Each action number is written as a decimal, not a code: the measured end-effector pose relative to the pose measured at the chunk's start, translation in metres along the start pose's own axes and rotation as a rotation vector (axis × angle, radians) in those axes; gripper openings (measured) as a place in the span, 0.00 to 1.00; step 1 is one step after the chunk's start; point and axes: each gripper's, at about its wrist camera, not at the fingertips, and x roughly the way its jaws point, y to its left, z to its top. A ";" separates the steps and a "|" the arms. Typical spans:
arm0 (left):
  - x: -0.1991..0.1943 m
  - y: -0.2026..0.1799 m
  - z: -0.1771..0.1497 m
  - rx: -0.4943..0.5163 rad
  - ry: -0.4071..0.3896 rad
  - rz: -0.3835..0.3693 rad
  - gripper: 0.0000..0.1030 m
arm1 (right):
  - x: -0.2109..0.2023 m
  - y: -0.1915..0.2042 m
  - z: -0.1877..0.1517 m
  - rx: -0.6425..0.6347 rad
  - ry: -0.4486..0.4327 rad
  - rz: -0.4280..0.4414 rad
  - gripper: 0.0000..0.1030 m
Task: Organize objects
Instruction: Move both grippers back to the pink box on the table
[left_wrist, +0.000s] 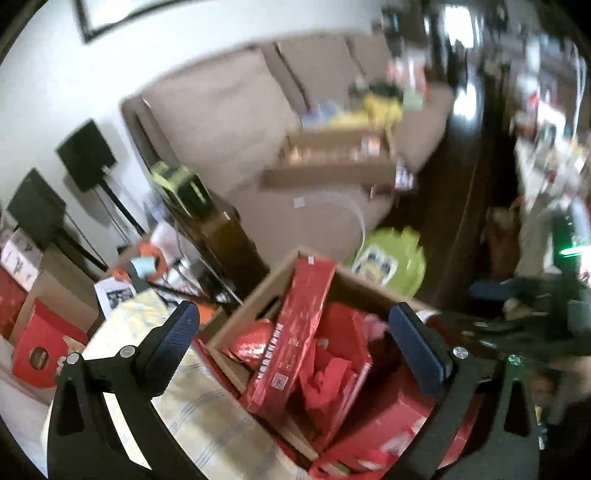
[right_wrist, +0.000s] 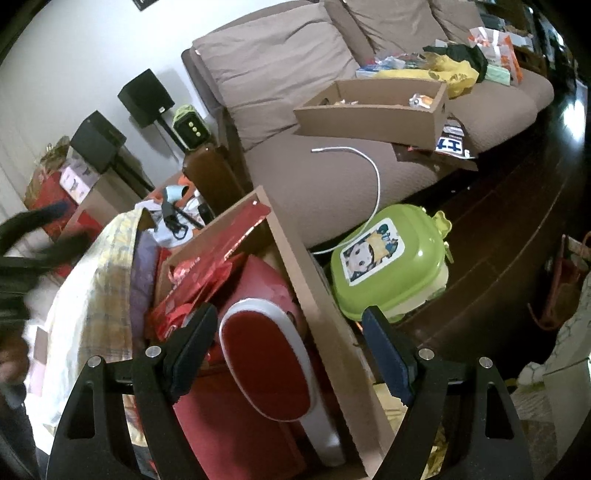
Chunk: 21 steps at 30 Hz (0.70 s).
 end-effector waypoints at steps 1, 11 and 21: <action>-0.027 0.011 -0.005 -0.016 -0.051 0.014 1.00 | 0.000 0.000 0.000 0.002 0.001 0.001 0.80; -0.180 0.138 -0.148 -0.211 -0.181 0.495 1.00 | -0.003 0.053 -0.002 -0.163 0.051 -0.098 0.79; -0.309 0.275 -0.348 -0.843 -0.132 0.799 1.00 | -0.047 0.202 -0.039 -0.567 0.010 -0.036 0.83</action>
